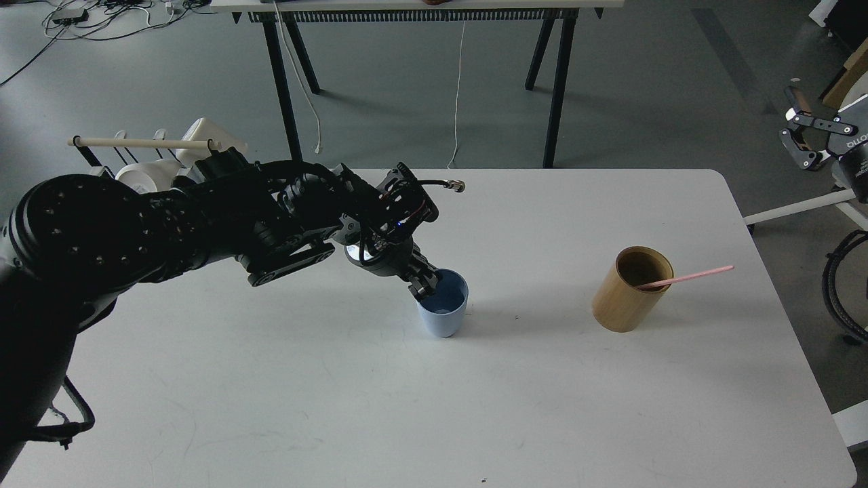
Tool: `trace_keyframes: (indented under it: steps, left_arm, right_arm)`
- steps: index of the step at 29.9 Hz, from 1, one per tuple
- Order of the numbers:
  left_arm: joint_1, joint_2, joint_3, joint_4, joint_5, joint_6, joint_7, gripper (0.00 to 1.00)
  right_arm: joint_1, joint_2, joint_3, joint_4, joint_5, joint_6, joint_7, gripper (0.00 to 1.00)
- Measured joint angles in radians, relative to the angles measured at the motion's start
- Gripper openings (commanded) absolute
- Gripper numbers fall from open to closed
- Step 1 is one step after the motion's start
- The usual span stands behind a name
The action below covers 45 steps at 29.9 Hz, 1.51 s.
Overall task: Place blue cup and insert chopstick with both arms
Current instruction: 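Lift the blue cup with the left gripper and set it down mid-table, then open the left gripper and raise it away from the cup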
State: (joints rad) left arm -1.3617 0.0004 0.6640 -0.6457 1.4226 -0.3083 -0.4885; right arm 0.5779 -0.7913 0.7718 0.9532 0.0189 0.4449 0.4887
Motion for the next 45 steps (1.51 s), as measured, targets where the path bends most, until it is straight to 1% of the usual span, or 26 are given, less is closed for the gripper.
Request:
trace_keyframes:
  steps: [4,9,13,17,20,22,24,25,28,29,31,34,36,39,41,42,45]
  left_arm:
    - [0.002,0.004,-0.001,0.0,-0.002,0.0,0.0,0.13]
    - [0.002,0.009,-0.005,-0.001,-0.013,-0.002,0.0,0.22]
    - [-0.003,0.018,-0.032,-0.008,-0.015,-0.009,0.0,0.25]
    - [-0.006,0.034,-0.045,-0.013,-0.015,-0.013,0.0,0.31]
    - [-0.008,0.053,-0.061,-0.021,-0.016,-0.017,0.0,0.42]
    - [-0.008,0.071,-0.089,-0.036,-0.018,-0.028,0.0,0.55]
    - [-0.008,0.105,-0.15,-0.06,-0.024,-0.059,0.0,0.72]
    - [-0.007,0.126,-0.193,-0.069,-0.032,-0.08,0.0,0.78]
    - [0.023,0.175,-0.359,-0.078,-0.091,-0.151,0.0,0.82]
    - [0.043,0.187,-0.415,-0.076,-0.119,-0.163,0.0,0.83]
    - [0.096,0.21,-0.545,-0.072,-0.198,-0.176,0.0,0.85]
    - [0.174,0.243,-0.744,-0.071,-0.345,-0.18,0.0,0.86]
    - [0.221,0.25,-0.845,-0.073,-0.434,-0.181,0.0,0.86]
    - [0.277,0.256,-0.982,-0.078,-0.564,-0.181,0.0,0.86]
    - [0.298,0.263,-1.047,-0.08,-0.634,-0.18,0.0,0.86]
    - [0.303,0.269,-1.065,-0.082,-0.658,-0.18,0.0,0.86]
    - [0.32,0.299,-1.089,-0.105,-0.714,-0.18,0.0,0.87]
  right_arm:
    - [0.0,0.003,0.0,0.0,0.0,0.0,0.0,0.99]
    - [0.001,0.003,0.0,0.0,0.0,0.0,0.0,0.99]
    - [0.002,0.003,0.0,0.0,0.0,0.001,0.0,0.99]
    - [0.001,0.003,0.0,0.0,0.0,0.001,0.0,0.99]
    - [-0.001,0.003,0.0,0.001,-0.001,0.002,0.0,0.99]
    - [-0.002,0.003,0.0,0.001,-0.001,0.006,0.0,0.99]
    - [-0.002,0.003,-0.003,0.001,-0.002,0.007,0.0,0.99]
    - [-0.001,0.003,-0.006,0.001,-0.006,0.007,0.0,0.99]
    - [0.005,0.002,-0.014,0.003,-0.027,0.01,0.0,0.99]
    - [0.007,-0.002,-0.017,0.004,-0.043,0.01,0.0,0.99]
    - [0.014,-0.008,-0.022,0.005,-0.121,0.009,0.0,0.99]
    - [0.039,-0.008,-0.023,0.012,-0.313,-0.009,0.0,0.99]
    - [0.056,-0.016,-0.023,0.032,-0.431,-0.052,0.0,0.99]
    - [0.062,-0.069,-0.02,0.092,-0.564,-0.158,0.0,0.99]
    - [0.057,-0.132,-0.02,0.151,-0.644,-0.261,0.0,0.99]
    - [0.051,-0.156,-0.021,0.175,-0.678,-0.313,0.0,0.99]
    - [-0.008,-0.221,-0.026,0.229,-0.812,-0.512,0.0,0.98]
